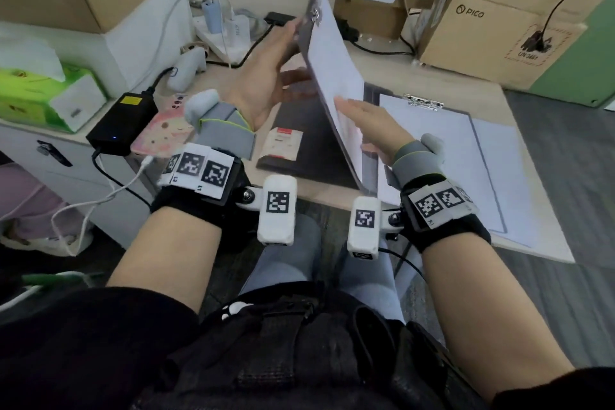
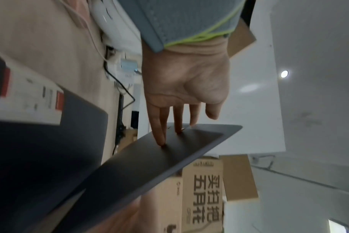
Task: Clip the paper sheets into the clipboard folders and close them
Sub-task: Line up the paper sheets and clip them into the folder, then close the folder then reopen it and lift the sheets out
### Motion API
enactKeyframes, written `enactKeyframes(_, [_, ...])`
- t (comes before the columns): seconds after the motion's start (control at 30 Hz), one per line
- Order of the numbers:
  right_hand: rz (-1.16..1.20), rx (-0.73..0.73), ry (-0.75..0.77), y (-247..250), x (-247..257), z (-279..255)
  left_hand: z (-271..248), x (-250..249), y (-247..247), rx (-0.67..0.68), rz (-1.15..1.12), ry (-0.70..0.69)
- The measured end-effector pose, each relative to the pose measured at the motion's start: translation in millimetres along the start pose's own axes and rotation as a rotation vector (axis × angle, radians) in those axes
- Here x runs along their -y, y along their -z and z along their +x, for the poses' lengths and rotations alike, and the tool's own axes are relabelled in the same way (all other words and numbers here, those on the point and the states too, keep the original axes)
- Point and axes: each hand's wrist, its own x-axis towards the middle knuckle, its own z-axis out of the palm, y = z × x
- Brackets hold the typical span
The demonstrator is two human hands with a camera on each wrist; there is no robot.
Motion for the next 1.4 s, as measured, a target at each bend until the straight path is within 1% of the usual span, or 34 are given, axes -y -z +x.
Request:
enactKeyframes(0.07, [0.081,0.012,0.014,14.6,4.7,-15.1,3.0,4.9,-27.7,0.102,0.016,-0.028])
enactKeyframes(0.13, [0.171,0.022,0.062,28.5,6.2,-22.9,8.2,12.6,-50.2,0.203,0.068,-0.043])
enactKeyframes(0.2, [0.321,-0.043,0.162,46.4,5.0,-35.7,14.2,22.1,-76.7,0.287,0.133,-0.024])
enactKeyframes(0.27, [0.505,-0.095,0.284,56.5,7.8,-48.9,14.8,29.1,-91.8,0.309,0.223,-0.020])
enactKeyframes(0.37, [0.703,-0.255,0.415,85.8,-1.8,-71.6,15.9,48.7,-122.9,0.328,0.286,-0.027])
enactKeyframes(0.4, [0.729,-0.329,0.441,94.9,-6.3,-76.2,17.0,56.6,-130.0,0.326,0.317,-0.028])
enactKeyframes(0.43, [0.734,-0.434,0.456,107.6,-15.6,-80.2,18.6,65.9,-141.2,0.328,0.354,-0.020])
enactKeyframes(0.47, [0.713,-0.548,0.460,116.8,-25.2,-81.9,20.7,74.5,-148.2,0.315,0.402,-0.006])
enactKeyframes(0.5, [0.681,-0.653,0.445,119.1,-33.1,-79.2,22.6,80.6,-146.4,0.273,0.448,0.000])
enactKeyframes(0.57, [0.612,-0.864,0.360,130.6,-57.7,-78.4,27.1,94.7,-152.4,0.216,0.521,0.038])
enactKeyframes(0.63, [0.552,-1.001,0.224,139.4,-84.2,-79.5,28.8,108.1,-155.1,0.170,0.613,0.101])
enactKeyframes(0.67, [0.511,-1.029,0.156,142.7,-97.5,-80.0,28.7,114.2,-155.3,0.157,0.653,0.136])
enactKeyframes(0.73, [0.400,-1.016,0.008,148.4,-125.4,-78.6,28.6,125.6,-156.0,0.147,0.687,0.202])
enactKeyframes(0.8, [0.284,-0.957,-0.141,147.9,-145.0,-75.9,29.3,132.5,-152.2,0.125,0.710,0.227])
enactKeyframes(0.83, [0.234,-0.924,-0.192,147.8,-153.6,-75.2,29.7,136.0,-151.6,0.121,0.732,0.231])
enactKeyframes(0.9, [0.146,-0.861,-0.253,145.4,-163.7,-74.5,29.9,141.2,-150.5,0.124,0.779,0.238])
enactKeyframes(0.97, [0.053,-0.844,-0.291,144.0,-166.8,-73.5,27.9,140.5,-150.6,0.106,0.775,0.230])
enactKeyframes(1.03, [-0.040,-0.858,-0.286,143.6,-163.7,-69.5,28.8,136.9,-146.5,0.059,0.713,0.192])
enactKeyframes(1.1, [-0.090,-0.864,-0.233,142.0,-153.4,-64.7,30.7,130.1,-137.6,-0.012,0.664,0.150])
enactKeyframes(1.17, [-0.123,-0.851,-0.164,135.5,-139.8,-56.9,35.0,125.4,-120.0,-0.126,0.671,0.128])
enactKeyframes(1.23, [-0.142,-0.825,-0.099,128.3,-127.0,-51.6,36.6,121.8,-100.3,-0.273,0.767,0.143])
enactKeyframes(1.27, [-0.152,-0.796,-0.073,122.7,-120.8,-46.6,36.6,119.9,-87.3,-0.354,0.863,0.181])
enactKeyframes(1.33, [-0.185,-0.717,-0.026,106.5,-109.2,-32.2,35.9,114.2,-58.4,-0.459,1.035,0.327])
enactKeyframes(1.4, [-0.221,-0.649,0.022,92.8,-99.5,-21.6,34.1,114.0,-36.5,-0.452,1.114,0.481])
